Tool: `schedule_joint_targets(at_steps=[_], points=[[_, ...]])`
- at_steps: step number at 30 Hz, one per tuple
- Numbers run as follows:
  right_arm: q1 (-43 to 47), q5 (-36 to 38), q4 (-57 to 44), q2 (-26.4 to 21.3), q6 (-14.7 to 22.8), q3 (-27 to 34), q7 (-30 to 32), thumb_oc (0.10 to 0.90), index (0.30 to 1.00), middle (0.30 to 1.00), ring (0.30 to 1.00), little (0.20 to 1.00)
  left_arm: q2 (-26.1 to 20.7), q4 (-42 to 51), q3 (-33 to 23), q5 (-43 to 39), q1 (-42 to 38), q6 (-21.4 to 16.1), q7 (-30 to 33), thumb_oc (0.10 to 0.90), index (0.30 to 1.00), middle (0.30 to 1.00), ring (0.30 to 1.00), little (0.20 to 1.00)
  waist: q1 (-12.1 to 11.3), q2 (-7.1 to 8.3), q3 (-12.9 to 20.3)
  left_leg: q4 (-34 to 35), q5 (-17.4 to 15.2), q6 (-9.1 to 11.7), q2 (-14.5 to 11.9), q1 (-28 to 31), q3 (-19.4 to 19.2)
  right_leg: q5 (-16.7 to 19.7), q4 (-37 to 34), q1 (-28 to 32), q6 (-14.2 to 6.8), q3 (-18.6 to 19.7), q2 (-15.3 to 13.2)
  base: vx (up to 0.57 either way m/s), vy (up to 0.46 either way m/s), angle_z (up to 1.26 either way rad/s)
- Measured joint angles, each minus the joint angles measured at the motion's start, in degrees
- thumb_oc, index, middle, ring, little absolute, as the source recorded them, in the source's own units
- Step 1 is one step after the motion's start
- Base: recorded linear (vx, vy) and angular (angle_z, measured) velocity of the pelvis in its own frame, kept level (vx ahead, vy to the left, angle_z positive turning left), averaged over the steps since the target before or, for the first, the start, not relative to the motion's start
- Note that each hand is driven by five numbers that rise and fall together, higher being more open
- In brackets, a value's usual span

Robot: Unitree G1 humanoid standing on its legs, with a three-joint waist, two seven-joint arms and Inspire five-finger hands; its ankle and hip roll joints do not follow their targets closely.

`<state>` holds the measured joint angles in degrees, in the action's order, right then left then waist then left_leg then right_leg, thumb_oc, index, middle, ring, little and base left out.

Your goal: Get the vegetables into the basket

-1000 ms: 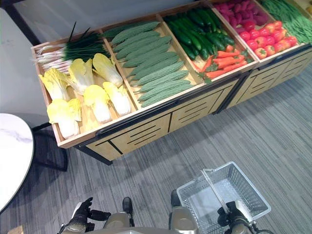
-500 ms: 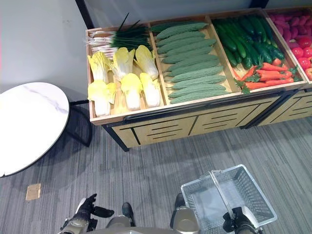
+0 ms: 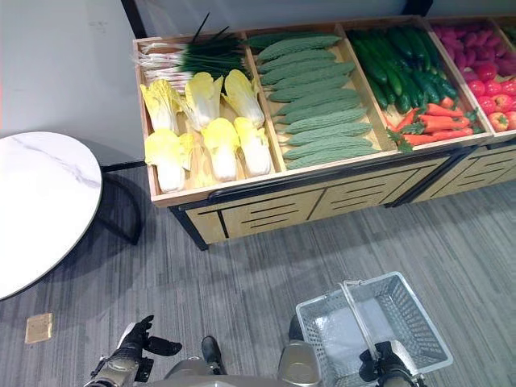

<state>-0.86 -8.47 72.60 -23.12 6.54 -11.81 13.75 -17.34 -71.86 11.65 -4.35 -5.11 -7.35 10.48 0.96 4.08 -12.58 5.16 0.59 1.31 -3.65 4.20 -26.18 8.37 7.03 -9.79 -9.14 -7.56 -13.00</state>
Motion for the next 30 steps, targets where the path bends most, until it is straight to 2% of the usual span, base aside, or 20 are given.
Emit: schedule_joint_targets(at_steps=[2, 6, 7, 8, 10, 13, 15, 16, 19, 21, 22, 23, 26, 28, 30], points=[[-0.20, -0.12, -0.18, 0.88, -0.04, -0.44, -0.11, 0.400, 0.300, 0.300, 0.300, 0.300, -0.89, -0.14, 0.00, -0.02, -0.07, -0.07, -0.55, 0.900, 1.000, 1.000, 1.000, 1.000, -0.10, 0.65, 0.38, 0.22, 0.36, -0.57, -0.03, 0.43, 0.01, 0.53, -0.71, 0.00, -0.04, 1.48, -0.41, 0.06, -0.055, 0.00], [-0.38, -0.17, -0.52, 1.44, -0.04, -1.34, -0.20, 0.400, 0.300, 0.300, 0.300, 0.300, -2.36, -1.49, -0.16, -0.15, -0.16, 0.00, -0.49, 0.900, 1.000, 1.000, 1.000, 1.000, -0.17, 1.04, 0.61, -0.02, 0.62, -0.22, -0.21, -0.22, 0.36, 0.46, -6.61, 1.00, -0.43, 0.65, -0.77, 0.04, -0.116, 0.08], [-0.53, -0.16, -0.54, 1.39, -0.04, -1.54, -0.08, 0.400, 0.300, 0.300, 0.300, 0.300, -2.43, -2.58, -0.47, -0.17, -0.04, 0.25, -0.48, 0.900, 1.000, 1.000, 1.000, 1.000, 0.10, 1.37, 0.67, -0.08, 1.53, 1.29, -0.25, -0.25, 1.64, 2.43, -8.38, 2.35, -0.68, 0.68, -0.82, 0.04, -0.158, 0.24], [-0.19, -0.17, -0.42, 0.89, -0.33, -1.57, 0.01, 0.400, 0.300, 0.300, 0.300, 0.300, -1.89, -2.43, -0.49, -0.16, 0.30, 0.23, -0.60, 0.900, 1.000, 1.000, 1.000, 1.000, -0.11, 0.01, 0.22, -0.11, 2.01, 1.87, -1.45, -0.13, 1.87, 2.56, -8.71, 2.87, -0.44, 0.31, 0.40, 0.05, -0.220, 0.23], [0.33, -0.73, -0.74, 0.25, -0.56, -2.46, -0.26, 0.400, 0.300, 0.300, 0.300, 0.300, -1.34, -2.44, -0.86, -0.17, 1.54, -0.15, -0.98, 0.900, 1.000, 1.000, 1.000, 1.000, -0.26, -1.75, 0.28, -0.13, 2.58, 2.78, -3.75, 0.15, 2.13, 3.33, -12.06, 5.07, 0.88, -0.54, 3.15, 0.03, -0.232, -0.03], [0.02, -1.31, -1.70, 0.27, -0.27, -2.60, -0.63, 0.400, 0.300, 0.300, 0.300, 0.300, -1.00, -3.04, -4.64, -0.26, 1.82, 0.00, -0.93, 0.900, 1.000, 1.000, 1.000, 1.000, -0.34, -2.61, 0.29, -0.87, 2.82, 3.65, -6.81, 0.28, 3.13, 1.66, -12.35, 5.87, 2.32, -1.81, 5.92, 0.01, -0.173, 0.06], [0.02, -1.82, -1.54, -0.04, -0.22, -2.44, -0.64, 0.400, 0.300, 0.300, 0.300, 0.300, -0.42, -3.47, -5.22, -0.47, 1.89, 0.15, -1.00, 0.900, 1.000, 1.000, 1.000, 1.000, -1.20, -3.34, 0.46, -1.44, 2.89, 3.84, -8.57, -0.08, 3.37, 1.49, -12.37, 5.89, 2.93, -2.11, 7.10, 0.03, -0.168, 0.05], [-0.18, -1.84, -1.15, -0.31, -0.01, -2.43, -0.63, 0.400, 0.300, 0.300, 0.300, 0.300, 0.34, -3.66, -7.30, -1.51, 1.87, 0.24, -0.99, 0.900, 1.000, 1.000, 1.000, 1.000, -1.13, -3.96, 0.74, -1.71, 2.93, 4.78, -9.22, -0.56, 3.85, 1.18, -12.38, 5.85, 3.42, -2.64, 7.62, 0.03, -0.083, 0.13], [-1.45, -1.85, -0.67, -1.15, -0.09, -2.18, -0.43, 0.400, 0.300, 0.300, 0.300, 0.300, 2.14, -3.91, -12.63, -6.78, 1.74, 0.59, 0.47, 0.900, 1.000, 1.000, 1.000, 1.000, -1.31, -5.50, 1.67, -1.66, 3.30, 5.47, -9.58, -0.79, 4.72, 0.94, -12.36, 5.95, 3.96, -3.26, 8.23, 0.04, -0.056, 0.10], [-1.98, -1.90, -0.08, -1.75, 0.11, -2.17, 0.24, 0.400, 0.300, 0.300, 0.300, 0.300, 2.77, -3.75, -16.11, -10.75, 1.69, 0.55, 4.18, 0.900, 1.000, 1.000, 1.000, 1.000, -1.29, -6.70, 2.51, -1.57, 3.42, 5.69, -9.46, -0.74, 4.88, 0.97, -12.35, 6.11, 3.92, -3.39, 8.07, 0.06, -0.048, 0.06], [-2.12, -2.01, 0.08, -1.47, 0.44, -2.20, 1.11, 0.400, 0.300, 0.300, 0.300, 0.300, 2.76, -0.73, -20.59, -12.60, 1.49, 0.33, 10.67, 0.900, 1.000, 1.000, 1.000, 1.000, -1.26, -6.77, 2.67, -1.55, 3.50, 5.84, -9.34, -0.57, 5.06, 1.03, -12.33, 6.39, 3.91, -3.49, 7.98, 0.06, -0.036, 0.06], [-2.19, -2.05, 0.07, -1.40, 0.52, -2.20, 1.33, 0.400, 0.300, 0.300, 0.300, 0.300, 2.57, 0.31, -21.66, -12.81, 1.69, -0.16, 12.93, 0.900, 1.000, 1.000, 1.000, 1.000, -1.33, -6.72, 2.75, -1.49, 3.56, 5.94, -9.27, -0.55, 5.12, 1.10, -12.24, 6.46, 3.88, -3.54, 7.92, 0.03, -0.018, 0.05], [-3.12, -2.97, -0.01, -1.26, 1.62, -2.32, 2.27, 0.400, 0.300, 0.300, 0.300, 0.300, 0.76, 11.60, -24.82, -13.75, 1.55, -2.08, 24.45, 0.900, 1.000, 1.000, 1.000, 1.000, -1.66, -6.23, 3.22, -1.24, 3.53, 6.09, -9.02, -0.35, 5.19, 1.77, -12.06, 6.58, 3.34, -3.54, 7.53, 0.00, 0.000, 0.00], [-4.21, -2.98, 0.01, -1.10, 1.72, -2.07, 2.34, 0.400, 0.300, 0.300, 0.300, 0.300, 0.04, 31.00, -24.53, -12.02, 6.19, -1.97, 28.46, 0.900, 1.000, 1.000, 1.000, 1.000, -1.85, -5.72, 3.49, -0.67, 3.78, 6.22, -8.71, -0.23, 5.44, 1.90, -12.06, 6.74, 3.21, -3.81, 7.18, 0.01, -0.017, 0.08], [-5.44, -2.97, 0.07, -1.03, 1.74, -1.13, 2.33, 0.400, 0.300, 0.300, 0.300, 0.300, -2.03, 40.91, -23.78, -6.52, 7.36, -3.24, 30.70, 0.900, 1.000, 1.000, 1.000, 1.000, -1.69, -5.43, 3.74, -0.16, 4.06, 6.29, -8.28, 0.11, 5.85, 1.93, -12.07, 7.08, 3.12, -4.12, 6.83, 0.01, -0.006, 0.10]])
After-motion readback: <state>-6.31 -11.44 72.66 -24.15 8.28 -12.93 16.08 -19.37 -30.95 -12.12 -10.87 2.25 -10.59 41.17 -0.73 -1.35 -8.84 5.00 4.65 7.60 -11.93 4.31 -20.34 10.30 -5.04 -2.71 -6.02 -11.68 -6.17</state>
